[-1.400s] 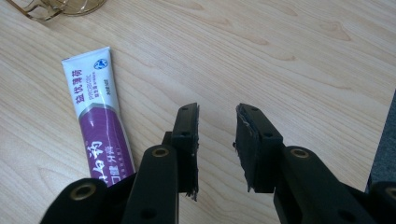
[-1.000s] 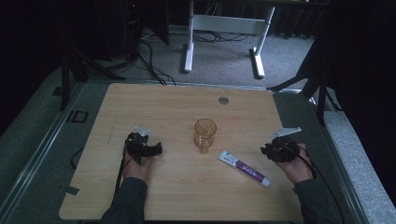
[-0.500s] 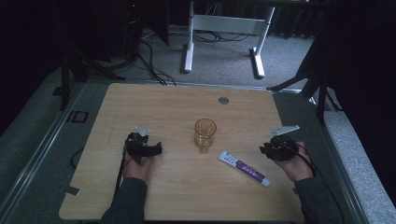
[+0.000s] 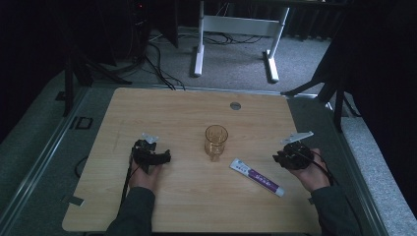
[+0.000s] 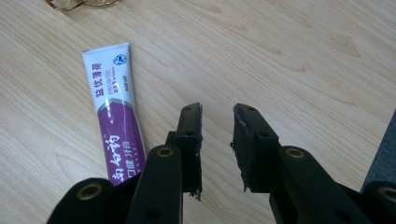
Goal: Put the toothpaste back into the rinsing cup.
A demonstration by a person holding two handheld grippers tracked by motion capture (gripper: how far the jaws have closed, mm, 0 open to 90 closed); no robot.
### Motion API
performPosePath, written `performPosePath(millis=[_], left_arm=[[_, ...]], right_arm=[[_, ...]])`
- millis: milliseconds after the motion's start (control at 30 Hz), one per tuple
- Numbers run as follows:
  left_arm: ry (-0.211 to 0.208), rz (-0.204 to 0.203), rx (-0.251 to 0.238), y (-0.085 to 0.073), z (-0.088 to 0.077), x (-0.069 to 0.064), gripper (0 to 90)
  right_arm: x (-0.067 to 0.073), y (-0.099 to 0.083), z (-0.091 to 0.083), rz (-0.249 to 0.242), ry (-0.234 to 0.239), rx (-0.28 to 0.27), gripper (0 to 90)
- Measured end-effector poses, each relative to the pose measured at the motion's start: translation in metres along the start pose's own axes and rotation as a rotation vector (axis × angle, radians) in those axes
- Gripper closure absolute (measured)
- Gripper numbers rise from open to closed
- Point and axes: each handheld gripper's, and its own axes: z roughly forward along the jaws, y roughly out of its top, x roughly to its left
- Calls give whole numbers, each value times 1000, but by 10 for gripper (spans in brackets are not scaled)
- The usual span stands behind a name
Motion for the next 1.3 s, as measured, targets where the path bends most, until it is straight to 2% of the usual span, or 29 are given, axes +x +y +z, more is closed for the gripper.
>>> performPosePath(millis=[300,700,1300], left_arm=[[0,0,0,0,0,0,105],[0,0,0,0,0,0,104],[0,0,0,0,0,0,105]], right_arm=[[4,3,1,-23,9,13,716],[7,1,6,-26,29,23,712],[15,5,9,-77,46,60,690]])
